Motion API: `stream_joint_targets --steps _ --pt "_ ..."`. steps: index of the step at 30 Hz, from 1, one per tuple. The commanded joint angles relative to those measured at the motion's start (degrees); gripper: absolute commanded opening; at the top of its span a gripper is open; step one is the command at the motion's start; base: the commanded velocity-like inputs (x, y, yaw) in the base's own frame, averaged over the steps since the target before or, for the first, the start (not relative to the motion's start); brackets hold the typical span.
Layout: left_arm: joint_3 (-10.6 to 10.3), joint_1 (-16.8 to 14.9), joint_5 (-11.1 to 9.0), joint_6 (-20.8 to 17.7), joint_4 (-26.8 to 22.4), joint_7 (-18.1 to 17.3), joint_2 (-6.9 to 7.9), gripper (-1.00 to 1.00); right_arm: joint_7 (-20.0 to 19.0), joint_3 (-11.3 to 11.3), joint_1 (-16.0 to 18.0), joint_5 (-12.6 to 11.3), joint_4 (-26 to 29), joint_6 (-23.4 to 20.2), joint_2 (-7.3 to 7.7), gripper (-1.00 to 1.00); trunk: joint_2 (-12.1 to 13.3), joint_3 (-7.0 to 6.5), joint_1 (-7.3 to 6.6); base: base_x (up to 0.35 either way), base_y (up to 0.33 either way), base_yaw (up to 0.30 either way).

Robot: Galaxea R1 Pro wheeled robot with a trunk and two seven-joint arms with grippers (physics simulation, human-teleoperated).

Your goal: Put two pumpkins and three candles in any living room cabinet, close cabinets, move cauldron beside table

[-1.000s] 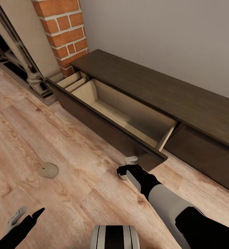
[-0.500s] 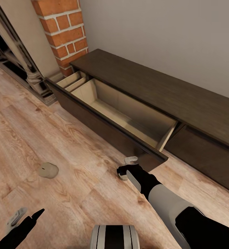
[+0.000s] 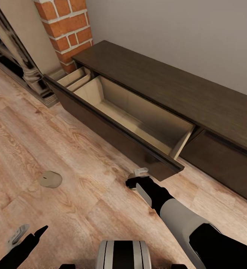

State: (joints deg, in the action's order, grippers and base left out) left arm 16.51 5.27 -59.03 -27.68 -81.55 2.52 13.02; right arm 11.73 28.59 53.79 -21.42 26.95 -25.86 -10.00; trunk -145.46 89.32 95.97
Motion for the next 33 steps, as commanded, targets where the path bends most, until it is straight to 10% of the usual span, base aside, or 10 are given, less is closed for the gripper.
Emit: stream_joint_targets --steps 1,3,4,33 --pt "0.07 0.05 -0.57 -0.27 -0.1 0.27 0.0 1.0 0.4 0.32 0.0 -1.08 -1.02 -0.07 0.0 1.0 -0.01 0.04 0.01 0.0 0.0 0.0" --pt "0.08 0.03 -0.56 -0.27 -0.08 0.28 -0.01 1.0 0.4 0.32 0.0 -1.11 -1.02 -0.07 0.0 1.0 -0.01 0.04 0.01 0.0 0.0 0.0" --pt "0.09 0.02 -0.56 -0.27 -0.09 0.28 -0.01 1.0 0.4 0.32 0.0 -1.12 -1.02 -0.07 0.0 -1.0 -0.01 0.04 0.01 0.0 0.0 0.0" --pt "-0.28 0.0 -0.54 -0.27 -0.01 0.38 -0.01 1.0 0.4 0.41 -0.09 -1.07 0.0 0.99 0.0 -1.0 -0.01 0.04 0.01 0.0 0.0 0.0"
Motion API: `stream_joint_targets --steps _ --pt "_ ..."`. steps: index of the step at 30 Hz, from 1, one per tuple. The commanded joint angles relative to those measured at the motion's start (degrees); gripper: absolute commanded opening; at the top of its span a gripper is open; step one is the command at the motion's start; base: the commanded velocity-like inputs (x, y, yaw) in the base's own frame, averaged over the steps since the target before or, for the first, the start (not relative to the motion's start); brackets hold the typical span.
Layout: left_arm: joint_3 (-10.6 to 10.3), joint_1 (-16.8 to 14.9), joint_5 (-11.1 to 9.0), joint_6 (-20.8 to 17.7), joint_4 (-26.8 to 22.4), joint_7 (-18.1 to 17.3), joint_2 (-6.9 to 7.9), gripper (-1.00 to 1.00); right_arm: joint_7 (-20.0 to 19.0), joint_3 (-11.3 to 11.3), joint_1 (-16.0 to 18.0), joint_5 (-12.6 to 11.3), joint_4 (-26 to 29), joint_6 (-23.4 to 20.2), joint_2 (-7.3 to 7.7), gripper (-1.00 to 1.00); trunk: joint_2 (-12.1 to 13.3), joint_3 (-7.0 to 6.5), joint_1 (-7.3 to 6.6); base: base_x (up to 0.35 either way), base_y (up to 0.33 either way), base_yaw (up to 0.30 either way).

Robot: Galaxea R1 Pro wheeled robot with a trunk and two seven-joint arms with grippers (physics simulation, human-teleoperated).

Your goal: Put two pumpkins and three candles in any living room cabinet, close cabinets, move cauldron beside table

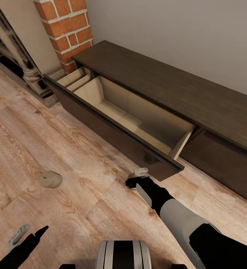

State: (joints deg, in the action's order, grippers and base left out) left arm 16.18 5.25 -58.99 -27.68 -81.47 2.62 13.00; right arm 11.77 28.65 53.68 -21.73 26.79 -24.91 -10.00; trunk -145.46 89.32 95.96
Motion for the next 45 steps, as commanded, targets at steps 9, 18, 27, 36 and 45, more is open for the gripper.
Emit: stream_joint_targets --steps 9,18,27,36,45 --pt "0.06 -0.05 -0.68 -0.27 -0.09 0.36 0.01 1.0 0.39 0.42 -0.3 -0.69 2.43 0.24 0.0 -1.0 0.08 -1.51 -0.16 0.0 0.0 0.0" --pt "0.07 -0.05 -0.82 -0.2 -0.09 0.31 0.01 1.0 0.44 0.44 -0.49 -0.69 3.61 0.22 0.0 -1.0 0.19 -3.29 -0.37 0.0 0.0 0.0" --pt "0.13 -0.04 -0.61 -0.09 -0.03 0.2 -0.09 1.0 0.44 0.46 -0.54 -0.69 3.67 0.21 0.0 -1.0 0.19 -3.29 -0.37 0.0 0.0 0.0" --pt "-0.22 -0.12 -0.47 1.6 1.53 0.19 -0.08 1.0 0.38 0.65 -0.74 -0.67 4.42 0.14 0.0 -1.0 0.19 -3.29 -0.37 -0.087 0.167 0.0" --pt "-5.49 -5.26 0.99 1.44 1.44 1.44 -0.01 1.0 0.5 0.72 -6.64 -0.4 22.07 -5.78 0.0 -1.0 0.19 -3.29 -0.37 -0.089 0.302 0.0"
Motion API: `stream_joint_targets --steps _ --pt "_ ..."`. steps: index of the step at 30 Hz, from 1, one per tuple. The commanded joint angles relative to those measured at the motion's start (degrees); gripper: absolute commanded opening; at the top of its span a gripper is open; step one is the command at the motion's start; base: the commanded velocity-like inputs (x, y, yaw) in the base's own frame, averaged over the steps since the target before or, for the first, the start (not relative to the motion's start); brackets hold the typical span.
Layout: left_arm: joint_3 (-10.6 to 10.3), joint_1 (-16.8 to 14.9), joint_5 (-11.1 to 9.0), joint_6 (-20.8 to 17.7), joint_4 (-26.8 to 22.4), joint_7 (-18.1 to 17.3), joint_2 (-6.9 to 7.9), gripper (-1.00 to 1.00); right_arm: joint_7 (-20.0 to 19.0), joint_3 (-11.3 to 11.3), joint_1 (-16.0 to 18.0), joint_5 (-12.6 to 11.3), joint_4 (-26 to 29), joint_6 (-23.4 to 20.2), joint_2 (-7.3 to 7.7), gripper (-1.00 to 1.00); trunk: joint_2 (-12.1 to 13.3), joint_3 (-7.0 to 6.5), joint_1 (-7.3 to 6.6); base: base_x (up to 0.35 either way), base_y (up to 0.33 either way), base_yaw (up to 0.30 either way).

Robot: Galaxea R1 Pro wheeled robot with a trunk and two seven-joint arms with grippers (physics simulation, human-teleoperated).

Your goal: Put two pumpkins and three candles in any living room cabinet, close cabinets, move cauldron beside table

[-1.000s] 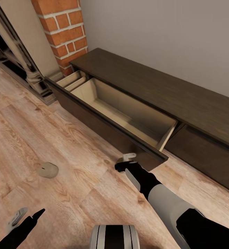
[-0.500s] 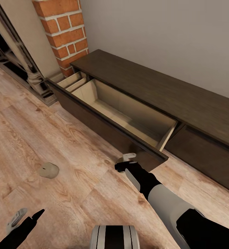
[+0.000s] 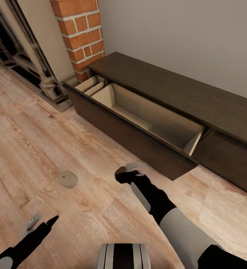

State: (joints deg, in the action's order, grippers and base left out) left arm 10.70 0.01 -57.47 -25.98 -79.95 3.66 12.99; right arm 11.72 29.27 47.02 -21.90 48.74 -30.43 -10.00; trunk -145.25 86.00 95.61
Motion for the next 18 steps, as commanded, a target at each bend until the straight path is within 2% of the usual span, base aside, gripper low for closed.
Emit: stream_joint_targets --steps 1,2,4,6,10,11,13,15,18 --pt "-1.16 -0.79 0.2 -0.33 -0.11 0.85 0.01 1.0 0.56 0.1 -0.9 -0.2 2.64 -1.93 0.0 -1.0 -0.02 0.04 -0.01 -0.073 0.314 0.0" --pt "-2.29 -1.53 0.99 -0.39 -0.2 1.46 0.0 1.0 0.56 0.09 -1.84 -0.17 5.16 -3.61 0.0 -1.0 -0.02 0.04 -0.01 -0.063 0.315 0.0" --pt "-5.79 -4.29 3.35 -0.62 -0.7 4.56 -0.08 1.0 0.58 0.09 -5.26 -0.12 14.35 -8.91 0.36 -1.0 -0.02 0.04 -0.01 -0.033 0.318 0.0" --pt "-7.03 -5.79 3.98 -0.74 -0.85 6.07 -0.16 1.0 0.6 0.18 -6.99 -0.06 18.72 -11.02 0.9 -1.0 -0.02 0.04 -0.01 -0.017 0.309 0.0" --pt "-9.88 -9.32 4.99 -1.03 -1.57 10.08 -0.18 1.0 0.64 0.34 -8.05 -0.02 21.23 -12.34 1.02 -1.0 -0.02 0.04 -0.01 -0.008 0.191 0.0" --pt "-11.26 -10.59 5.63 -1.09 -2.27 12.17 -0.14 1.0 0.65 0.5 -8.32 0.01 21.34 -12.67 0.99 -1.0 -0.02 0.04 -0.01 -0.003 0.085 0.0" --pt "-12.62 -11.9 6.78 -1.14 -3.06 14.58 -0.15 1.0 0.66 0.97 -8.49 0.11 21.2 -12.88 0.99 -1.0 -0.02 0.04 -0.01 -0.003 0.061 0.0" --pt "-15.6 -14.16 9.67 -1.58 -5.25 19.78 -0.2 1.0 0.67 3.03 -8.67 0.23 21.26 -13.1 1.22 -1.0 -0.02 0.04 -0.01 -0.001 0.029 0.0" --pt "-18.35 -15.97 11.5 -2.99 -6.42 23.36 -0.24 1.0 0.79 4.7 -8.74 0.35 21.55 -13.19 1.32 -1.0 -0.02 0.04 -0.01 -0.001 0.014 0.0"
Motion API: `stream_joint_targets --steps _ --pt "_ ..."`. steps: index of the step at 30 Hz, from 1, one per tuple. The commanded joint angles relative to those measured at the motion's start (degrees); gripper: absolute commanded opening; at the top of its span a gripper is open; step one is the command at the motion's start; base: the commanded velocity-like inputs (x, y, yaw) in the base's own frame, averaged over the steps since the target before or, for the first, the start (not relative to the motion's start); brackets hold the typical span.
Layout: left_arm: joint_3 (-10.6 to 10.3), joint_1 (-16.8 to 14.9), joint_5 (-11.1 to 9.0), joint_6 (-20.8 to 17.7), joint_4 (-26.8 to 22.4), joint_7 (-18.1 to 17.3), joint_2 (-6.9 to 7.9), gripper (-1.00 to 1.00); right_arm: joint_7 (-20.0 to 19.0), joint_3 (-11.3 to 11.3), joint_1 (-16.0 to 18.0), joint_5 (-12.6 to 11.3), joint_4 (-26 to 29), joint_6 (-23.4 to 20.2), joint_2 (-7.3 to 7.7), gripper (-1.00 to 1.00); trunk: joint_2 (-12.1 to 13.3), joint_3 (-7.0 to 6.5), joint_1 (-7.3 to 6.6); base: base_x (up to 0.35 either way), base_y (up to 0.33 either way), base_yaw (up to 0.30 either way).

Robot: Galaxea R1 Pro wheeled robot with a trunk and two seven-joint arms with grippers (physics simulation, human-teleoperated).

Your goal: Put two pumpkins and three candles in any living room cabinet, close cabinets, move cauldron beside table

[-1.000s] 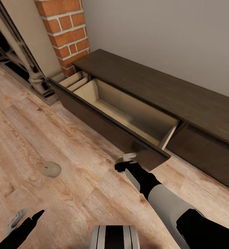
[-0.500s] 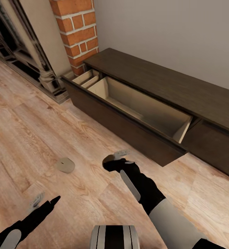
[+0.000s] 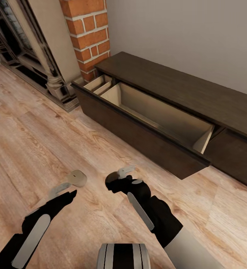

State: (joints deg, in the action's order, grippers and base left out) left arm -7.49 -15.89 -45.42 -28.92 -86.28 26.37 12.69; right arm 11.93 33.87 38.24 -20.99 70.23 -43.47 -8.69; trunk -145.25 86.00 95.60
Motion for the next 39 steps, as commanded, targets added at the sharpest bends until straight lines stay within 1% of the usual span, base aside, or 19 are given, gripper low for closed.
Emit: stream_joint_targets --steps 1,2,3,4,5,6,7,8,9,11,13,18,25,31,39 --pt "-0.79 -0.49 -0.11 -0.28 -0.19 1.29 0.04 1.0 0.6 0.33 0.02 -0.54 0.13 -0.16 0.04 -1.0 -0.02 0.04 -0.01 0.0 0.007 0.0" --pt "-1.47 -0.84 0.38 -0.47 -0.24 1.82 0.01 1.0 0.63 0.5 -0.01 -0.52 0.21 -0.17 0.07 -1.0 -0.02 0.04 -0.01 0.0 0.006 0.0" --pt "-3.02 -1.4 1.6 -0.75 -0.32 2.59 -0.2 1.0 0.66 0.72 -0.04 -0.5 0.39 -0.18 0.12 -1.0 -0.02 0.04 -0.01 0.0 0.004 0.0" --pt "-3.84 -1.65 2.35 -0.84 -0.44 2.85 -0.41 1.0 0.67 0.76 -0.05 -0.49 0.61 -0.19 0.17 -1.0 -0.02 0.04 -0.01 0.0 0.003 0.0" --pt "-5.19 -2.21 4.01 -1.06 -0.69 3.13 -0.91 1.0 0.69 0.76 -0.1 -0.48 1.47 -0.19 0.35 -1.0 -0.02 0.04 -0.01 0.0 0.002 0.0" --pt "-5.69 -2.51 4.82 -1.25 -0.78 3.23 -1.14 1.0 0.7 0.76 -0.12 -0.48 2.1 -0.2 0.61 -1.0 -0.02 0.04 -0.01 0.0 0.002 0.0" --pt "-6.54 -3.04 6.3 -1.97 -0.92 3.29 -1.48 1.0 0.69 0.76 -0.17 -0.49 3.59 -0.23 1.5 -1.0 -0.02 0.04 -0.01 0.0 0.0 0.0" --pt "-6.93 -3.24 6.9 -2.47 -0.97 3.29 -1.63 1.0 0.66 0.76 -0.19 -0.52 4.41 -0.24 2.07 -1.0 -0.02 0.04 -0.01 0.0 0.0 0.0" --pt "-7.56 -3.58 7.79 -3.48 -1.01 3.27 -1.88 1.0 0.69 0.79 -0.22 -0.56 6.16 -0.26 3.21 -1.0 -0.02 0.04 -0.01 0.0 0.0 0.0" --pt "-8.08 -3.9 8.68 -4.58 -1.04 3.5 -2.05 1.0 0.79 0.74 -0.25 -0.6 8.34 -0.35 4.33 -1.0 -0.02 0.04 -0.01 0.0 0.0 0.0" --pt "-8.24 -4.13 9.43 -5.32 -0.82 3.83 -2.11 1.0 0.91 0.74 -0.32 -0.62 10.16 -0.43 5.14 -1.0 -0.02 0.04 -0.01 0.0 0.0 0.0" --pt "-8.1 -4.18 9.7 -5.43 -0.29 4.05 -2.04 1.0 0.97 0.8 -0.33 -0.58 10.83 -0.46 5.43 -1.0 -0.02 0.04 -0.01 0.054 0.01 0.0" --pt "-8.03 -4.18 9.74 -5.45 -0.01 4.12 -2.04 1.0 0.98 0.93 -0.41 -0.55 11.06 -0.47 5.52 -1.0 -0.02 0.04 -0.01 0.26 0.037 0.0" --pt "-8.12 -4.22 9.76 -5.21 1.64 4.06 -2.11 1.0 1.02 1.07 -0.6 -0.49 11.01 -0.4 5.41 -1.0 -0.02 0.04 -0.01 0.289 0.122 0.0" --pt "-8.01 -4.22 9.82 -5.02 2.27 4.12 -1.82 1.0 1.07 1.32 -0.62 -0.46 10.51 -0.38 4.96 -1.0 -0.02 0.04 -0.01 0.076 0.049 0.0"
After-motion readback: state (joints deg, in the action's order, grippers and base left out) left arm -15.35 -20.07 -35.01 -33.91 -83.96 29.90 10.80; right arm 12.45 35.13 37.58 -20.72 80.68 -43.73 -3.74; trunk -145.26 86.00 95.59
